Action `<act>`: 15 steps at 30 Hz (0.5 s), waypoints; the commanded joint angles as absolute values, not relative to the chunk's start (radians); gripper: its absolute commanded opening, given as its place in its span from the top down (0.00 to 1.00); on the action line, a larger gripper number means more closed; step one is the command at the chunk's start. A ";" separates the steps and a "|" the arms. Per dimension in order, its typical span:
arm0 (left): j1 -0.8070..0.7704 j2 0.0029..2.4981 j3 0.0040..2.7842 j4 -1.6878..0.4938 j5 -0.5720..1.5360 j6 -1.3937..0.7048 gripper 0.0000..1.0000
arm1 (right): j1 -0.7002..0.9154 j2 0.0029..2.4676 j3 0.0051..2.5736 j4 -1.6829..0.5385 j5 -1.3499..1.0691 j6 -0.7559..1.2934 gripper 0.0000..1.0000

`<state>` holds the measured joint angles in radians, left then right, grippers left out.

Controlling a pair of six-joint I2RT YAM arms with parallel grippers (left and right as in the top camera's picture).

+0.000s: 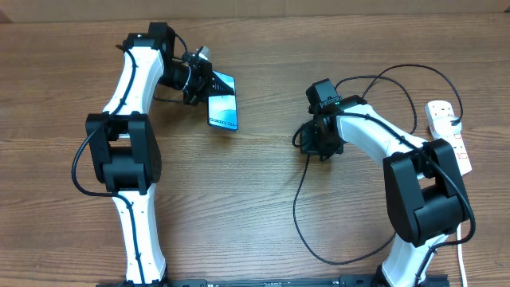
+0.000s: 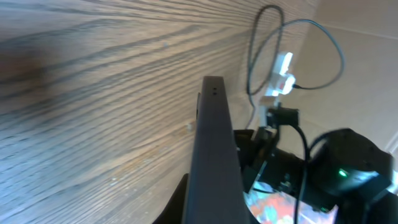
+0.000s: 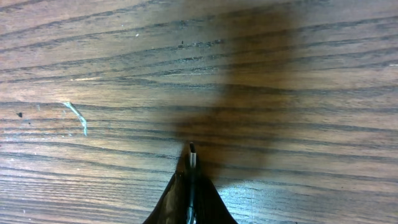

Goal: Plug charger to phone and switch on socket

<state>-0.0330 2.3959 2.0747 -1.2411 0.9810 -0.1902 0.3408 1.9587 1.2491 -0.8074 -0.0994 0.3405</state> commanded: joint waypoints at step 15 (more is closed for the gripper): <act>-0.040 2.392 2.082 -1.230 1.129 -0.136 0.96 | 0.341 1.958 1.227 -0.809 -0.113 0.340 0.96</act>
